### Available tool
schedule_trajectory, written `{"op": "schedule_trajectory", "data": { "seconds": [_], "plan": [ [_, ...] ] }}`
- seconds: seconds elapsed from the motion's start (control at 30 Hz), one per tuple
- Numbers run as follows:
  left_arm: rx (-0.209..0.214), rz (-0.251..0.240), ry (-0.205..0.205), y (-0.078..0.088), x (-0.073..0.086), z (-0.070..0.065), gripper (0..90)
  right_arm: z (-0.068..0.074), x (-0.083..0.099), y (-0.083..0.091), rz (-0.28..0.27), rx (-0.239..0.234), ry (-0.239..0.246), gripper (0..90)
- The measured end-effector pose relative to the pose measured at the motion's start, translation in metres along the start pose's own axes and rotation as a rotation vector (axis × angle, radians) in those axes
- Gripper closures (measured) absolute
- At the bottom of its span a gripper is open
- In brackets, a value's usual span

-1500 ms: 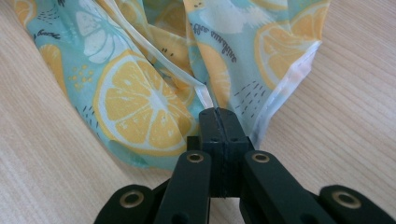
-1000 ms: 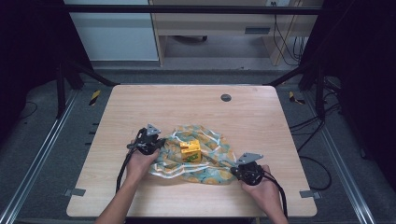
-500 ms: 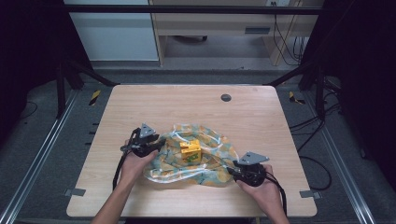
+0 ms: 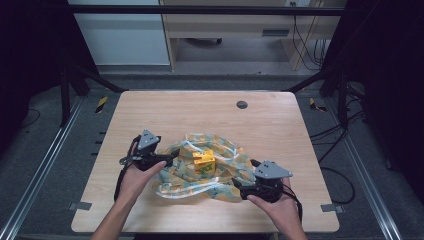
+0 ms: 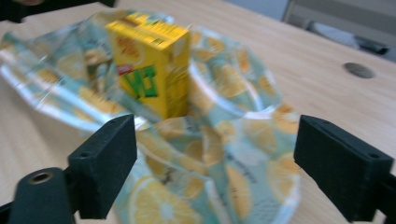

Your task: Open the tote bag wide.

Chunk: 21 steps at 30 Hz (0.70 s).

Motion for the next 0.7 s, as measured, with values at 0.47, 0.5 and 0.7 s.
{"op": "schedule_trajectory", "data": {
  "seconds": [0.47,0.5,0.7],
  "plan": [
    [-0.107,-0.028,0.045,0.072,0.029,0.038,6.9,-0.069,0.005,0.024,-0.01,0.195,-0.152,5.7],
    [-0.114,-0.032,0.051,0.075,0.031,0.04,6.9,-0.071,0.006,0.024,-0.005,0.202,-0.161,5.4],
    [-0.141,-0.035,0.091,0.082,0.051,0.049,4.1,-0.087,0.019,0.018,0.02,0.239,-0.245,6.4]
  ]
}}
Point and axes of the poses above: each handheld gripper's, and its own axes: y roughly backward along the jaws, x roughly out of its underside, z roughly to its left, the point moved 3 cm from there along -y, roughly forward along the jaws, and after that the axes turned 10 degrees about z, right-handed, at the moved point
